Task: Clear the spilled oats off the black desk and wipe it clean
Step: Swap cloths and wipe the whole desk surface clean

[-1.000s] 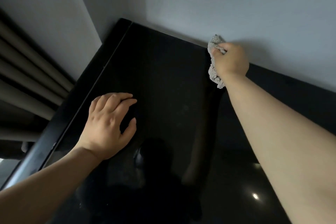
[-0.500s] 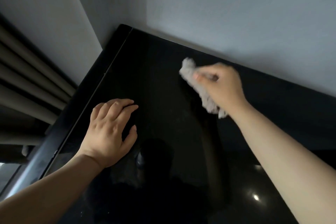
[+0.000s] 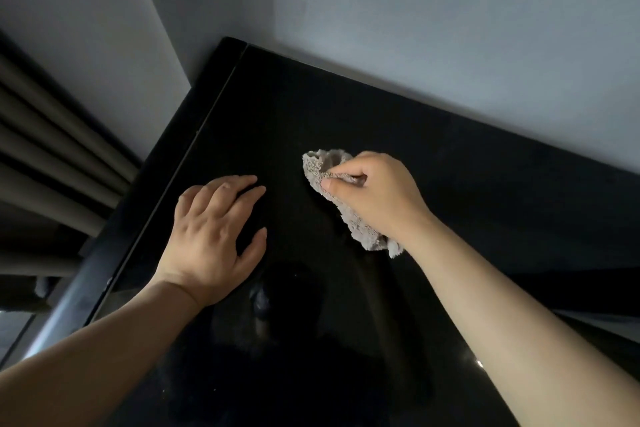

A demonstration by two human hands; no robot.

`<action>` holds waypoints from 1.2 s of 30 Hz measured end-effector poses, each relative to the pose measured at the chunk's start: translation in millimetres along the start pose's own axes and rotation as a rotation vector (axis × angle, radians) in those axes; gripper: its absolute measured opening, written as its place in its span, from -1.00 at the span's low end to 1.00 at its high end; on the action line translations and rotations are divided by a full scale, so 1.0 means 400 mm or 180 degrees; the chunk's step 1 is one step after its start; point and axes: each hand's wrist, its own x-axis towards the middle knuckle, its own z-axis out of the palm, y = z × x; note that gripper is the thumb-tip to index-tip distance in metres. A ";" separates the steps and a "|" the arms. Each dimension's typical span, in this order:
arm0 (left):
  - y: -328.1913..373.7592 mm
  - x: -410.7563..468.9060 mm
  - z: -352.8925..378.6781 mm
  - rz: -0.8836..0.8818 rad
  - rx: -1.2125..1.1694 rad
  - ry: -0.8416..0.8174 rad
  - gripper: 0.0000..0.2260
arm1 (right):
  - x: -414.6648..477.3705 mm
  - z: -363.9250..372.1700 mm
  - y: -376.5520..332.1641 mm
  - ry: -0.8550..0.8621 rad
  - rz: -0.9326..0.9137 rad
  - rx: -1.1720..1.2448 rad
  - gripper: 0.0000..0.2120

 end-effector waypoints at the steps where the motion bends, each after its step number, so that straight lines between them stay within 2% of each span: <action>1: 0.000 0.001 0.001 0.0011 0.0007 -0.0006 -0.54 | -0.010 -0.012 -0.001 0.0025 0.0037 0.0237 -0.82; 3: -0.001 0.002 0.002 0.0031 0.0023 -0.0015 -0.53 | 0.010 -0.039 0.012 0.0660 0.0092 0.0256 -0.80; 5: -0.001 0.001 0.003 0.0048 0.0063 -0.0020 -0.53 | 0.068 -0.060 0.040 0.1333 0.0195 -0.0078 -0.78; 7: -0.002 0.002 0.004 0.0063 0.0110 -0.0032 -0.52 | 0.126 -0.056 0.065 0.1565 0.0371 -0.0402 -0.75; 10: -0.004 0.002 0.005 0.0050 0.0129 -0.0046 -0.52 | 0.132 -0.004 0.068 0.1452 0.0519 -0.0936 -0.75; 12: -0.005 0.001 0.005 0.0046 0.0144 -0.0041 -0.52 | 0.068 0.039 0.044 0.1412 0.0264 -0.1001 -0.76; 16: -0.002 0.001 0.006 0.0050 0.0179 -0.0050 -0.51 | -0.138 0.113 0.001 0.1132 -0.0191 -0.0539 -0.79; 20: -0.004 0.000 0.007 0.0057 0.0232 -0.0060 -0.50 | -0.276 0.125 -0.048 0.0563 -0.0103 0.0257 -0.82; 21: -0.003 -0.001 0.008 0.0059 0.0229 -0.0053 -0.50 | -0.273 0.109 -0.052 0.0609 -0.0046 0.0500 -0.85; 23: -0.003 0.000 0.009 0.0051 0.0213 -0.0025 -0.50 | -0.228 0.057 -0.049 0.1117 0.0048 0.0687 -0.86; 26: -0.002 0.000 0.012 0.0066 0.0192 0.0022 -0.50 | -0.111 -0.015 -0.001 0.1643 0.0292 0.0039 -0.83; 30: -0.002 0.000 0.015 0.0097 0.0212 0.0032 -0.50 | -0.043 0.014 0.061 0.1712 0.0860 -0.0646 -0.75; 33: -0.004 0.000 0.018 0.0117 0.0217 0.0031 -0.49 | -0.127 0.091 0.023 0.1576 0.0466 -0.0904 -0.77; 36: -0.003 0.000 0.016 0.0091 0.0216 0.0042 -0.49 | -0.275 0.146 -0.022 0.1368 -0.0011 -0.0596 -0.80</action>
